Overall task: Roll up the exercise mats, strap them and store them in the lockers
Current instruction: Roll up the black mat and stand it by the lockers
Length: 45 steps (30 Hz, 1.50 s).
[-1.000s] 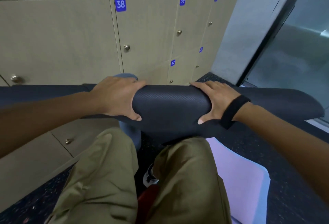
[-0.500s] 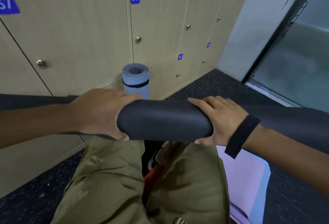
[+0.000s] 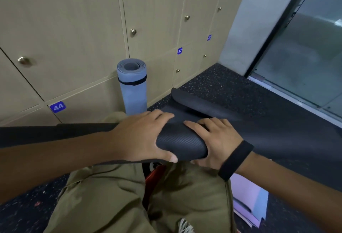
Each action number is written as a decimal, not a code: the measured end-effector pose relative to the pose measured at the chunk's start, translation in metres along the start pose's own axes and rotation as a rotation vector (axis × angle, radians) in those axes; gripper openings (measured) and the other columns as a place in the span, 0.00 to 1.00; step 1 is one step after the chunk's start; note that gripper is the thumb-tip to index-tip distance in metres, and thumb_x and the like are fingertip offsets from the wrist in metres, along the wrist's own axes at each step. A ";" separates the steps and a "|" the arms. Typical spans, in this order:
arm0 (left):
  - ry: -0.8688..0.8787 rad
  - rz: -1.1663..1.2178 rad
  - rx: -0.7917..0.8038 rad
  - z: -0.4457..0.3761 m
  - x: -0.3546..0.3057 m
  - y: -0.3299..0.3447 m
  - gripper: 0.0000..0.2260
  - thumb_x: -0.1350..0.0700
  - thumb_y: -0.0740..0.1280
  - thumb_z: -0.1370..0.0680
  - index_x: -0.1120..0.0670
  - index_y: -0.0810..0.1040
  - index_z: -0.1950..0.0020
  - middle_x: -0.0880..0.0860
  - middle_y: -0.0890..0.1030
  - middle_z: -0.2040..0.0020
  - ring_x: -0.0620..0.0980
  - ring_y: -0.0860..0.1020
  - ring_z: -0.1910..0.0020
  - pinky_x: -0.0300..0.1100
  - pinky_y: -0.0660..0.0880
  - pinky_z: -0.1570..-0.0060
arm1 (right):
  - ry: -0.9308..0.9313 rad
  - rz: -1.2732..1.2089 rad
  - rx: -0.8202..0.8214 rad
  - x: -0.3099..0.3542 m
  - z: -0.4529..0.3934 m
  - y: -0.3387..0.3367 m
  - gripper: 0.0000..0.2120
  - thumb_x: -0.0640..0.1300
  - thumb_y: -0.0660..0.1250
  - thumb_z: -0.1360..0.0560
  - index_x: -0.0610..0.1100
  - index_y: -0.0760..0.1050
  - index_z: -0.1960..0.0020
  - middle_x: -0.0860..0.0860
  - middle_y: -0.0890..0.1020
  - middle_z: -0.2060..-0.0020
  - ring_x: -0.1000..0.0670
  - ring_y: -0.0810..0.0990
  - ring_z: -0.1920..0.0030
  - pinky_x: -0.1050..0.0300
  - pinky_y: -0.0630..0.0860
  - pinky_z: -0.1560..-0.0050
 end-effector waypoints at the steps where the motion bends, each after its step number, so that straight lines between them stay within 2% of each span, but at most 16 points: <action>1: 0.022 0.023 -0.003 -0.011 -0.009 0.003 0.52 0.20 0.63 0.32 0.46 0.51 0.17 0.44 0.60 0.20 0.46 0.65 0.25 0.46 0.69 0.32 | 0.007 -0.007 -0.004 0.000 0.001 0.000 0.48 0.75 0.68 0.38 0.53 0.66 0.25 0.49 0.80 0.42 0.44 0.79 0.44 0.44 0.75 0.44; 3: 0.063 0.059 -0.028 -0.030 -0.022 0.010 0.48 0.22 0.65 0.31 0.45 0.55 0.19 0.43 0.65 0.23 0.46 0.67 0.27 0.47 0.70 0.33 | 0.012 -0.022 -0.006 -0.003 0.005 -0.001 0.49 0.76 0.69 0.39 0.51 0.67 0.25 0.49 0.80 0.40 0.44 0.79 0.42 0.44 0.75 0.43; 6: 0.091 0.144 -0.079 -0.043 -0.026 0.018 0.40 0.24 0.69 0.33 0.40 0.66 0.27 0.40 0.74 0.35 0.43 0.74 0.37 0.45 0.73 0.41 | -0.015 -0.103 0.073 -0.015 0.011 -0.004 0.50 0.77 0.67 0.39 0.54 0.62 0.23 0.51 0.77 0.35 0.46 0.76 0.37 0.47 0.71 0.38; 9: 0.100 0.172 -0.093 -0.045 -0.024 0.023 0.41 0.23 0.71 0.36 0.38 0.69 0.28 0.37 0.74 0.38 0.40 0.74 0.40 0.42 0.73 0.42 | 0.034 -0.233 0.191 -0.031 0.017 -0.014 0.52 0.78 0.66 0.38 0.54 0.60 0.21 0.53 0.74 0.30 0.48 0.71 0.33 0.52 0.65 0.33; 12: 0.087 0.143 -0.095 -0.045 -0.026 0.024 0.41 0.22 0.70 0.37 0.38 0.69 0.28 0.36 0.73 0.37 0.38 0.73 0.40 0.41 0.72 0.42 | 0.108 -0.201 0.257 -0.045 0.026 -0.020 0.56 0.81 0.65 0.40 0.52 0.60 0.21 0.52 0.72 0.29 0.47 0.70 0.30 0.48 0.65 0.29; 14: 0.120 0.152 -0.085 -0.049 -0.026 0.021 0.38 0.20 0.66 0.36 0.37 0.73 0.32 0.36 0.75 0.41 0.37 0.74 0.43 0.41 0.73 0.43 | 0.119 -0.158 0.246 -0.047 0.036 -0.018 0.56 0.82 0.66 0.41 0.52 0.62 0.21 0.52 0.73 0.29 0.47 0.71 0.30 0.46 0.67 0.29; 17: 0.176 0.290 -0.068 -0.068 -0.023 0.011 0.29 0.22 0.58 0.31 0.39 0.80 0.42 0.37 0.79 0.48 0.37 0.77 0.50 0.45 0.77 0.48 | 0.120 -0.105 0.111 -0.038 0.052 -0.011 0.53 0.80 0.67 0.40 0.52 0.66 0.24 0.52 0.76 0.32 0.45 0.75 0.34 0.44 0.71 0.34; 19: 0.271 0.298 -0.110 -0.090 -0.022 0.010 0.24 0.27 0.59 0.25 0.39 0.81 0.40 0.38 0.79 0.45 0.38 0.77 0.47 0.46 0.77 0.46 | 0.138 -0.098 0.039 -0.029 0.058 -0.006 0.51 0.78 0.69 0.40 0.53 0.66 0.25 0.52 0.76 0.33 0.45 0.75 0.35 0.43 0.73 0.35; 23: 0.486 0.083 -0.177 -0.137 -0.024 0.027 0.18 0.44 0.66 0.18 0.46 0.78 0.29 0.45 0.75 0.30 0.46 0.70 0.32 0.46 0.69 0.32 | 0.176 -0.113 -0.054 -0.020 0.068 0.000 0.51 0.76 0.72 0.40 0.51 0.69 0.25 0.52 0.77 0.33 0.45 0.75 0.35 0.41 0.72 0.34; 27: 0.707 -0.256 -0.229 -0.176 -0.022 0.049 0.22 0.52 0.65 0.17 0.45 0.70 0.22 0.52 0.66 0.20 0.56 0.63 0.22 0.54 0.57 0.22 | 0.201 -0.137 -0.058 -0.018 0.074 0.002 0.51 0.77 0.72 0.40 0.50 0.69 0.25 0.52 0.76 0.32 0.45 0.75 0.34 0.42 0.70 0.33; 30: 0.662 -0.434 -0.185 -0.200 -0.018 0.059 0.29 0.48 0.63 0.16 0.43 0.56 0.16 0.53 0.54 0.16 0.57 0.56 0.19 0.54 0.52 0.21 | 0.215 -0.137 -0.026 -0.020 0.077 0.003 0.51 0.78 0.70 0.38 0.51 0.68 0.24 0.53 0.76 0.31 0.45 0.74 0.33 0.42 0.70 0.34; 32: 0.644 -0.490 -0.165 -0.215 -0.014 0.063 0.32 0.45 0.64 0.17 0.43 0.54 0.16 0.55 0.55 0.16 0.58 0.59 0.20 0.54 0.59 0.24 | 0.199 -0.145 -0.013 -0.024 0.077 -0.002 0.49 0.80 0.67 0.37 0.52 0.69 0.25 0.54 0.76 0.31 0.47 0.75 0.35 0.44 0.71 0.37; 34: 0.643 -0.485 -0.138 -0.228 -0.013 0.064 0.32 0.45 0.67 0.19 0.44 0.58 0.17 0.56 0.62 0.19 0.60 0.67 0.25 0.55 0.69 0.31 | 0.185 -0.182 -0.005 -0.032 0.076 -0.009 0.45 0.80 0.64 0.34 0.53 0.71 0.26 0.54 0.77 0.33 0.48 0.76 0.37 0.46 0.71 0.40; 36: 0.631 -0.422 -0.121 -0.239 -0.011 0.065 0.30 0.47 0.69 0.19 0.44 0.63 0.19 0.56 0.68 0.23 0.59 0.71 0.30 0.56 0.73 0.37 | 0.181 -0.204 0.014 -0.039 0.075 -0.011 0.42 0.79 0.62 0.31 0.54 0.71 0.27 0.54 0.77 0.34 0.49 0.75 0.38 0.47 0.71 0.42; 40: 0.591 -0.281 -0.125 -0.255 -0.007 0.060 0.23 0.48 0.64 0.17 0.45 0.68 0.21 0.52 0.71 0.29 0.56 0.74 0.37 0.57 0.76 0.42 | 0.203 -0.211 0.032 -0.041 0.077 -0.004 0.41 0.79 0.60 0.31 0.57 0.69 0.26 0.51 0.76 0.32 0.47 0.74 0.38 0.47 0.69 0.43; 45: 0.381 0.111 -0.035 -0.281 -0.005 0.051 0.14 0.51 0.64 0.16 0.46 0.78 0.31 0.50 0.80 0.36 0.54 0.77 0.37 0.55 0.73 0.37 | 0.202 -0.206 0.008 -0.039 0.077 -0.001 0.42 0.79 0.61 0.31 0.56 0.70 0.25 0.52 0.76 0.32 0.48 0.74 0.38 0.47 0.69 0.42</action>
Point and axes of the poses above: each hand's wrist, its own z-axis away from the middle knuckle, its own y-axis out of the palm, x = y × z, the point moved 1 cm from there along -z, towards the middle knuckle
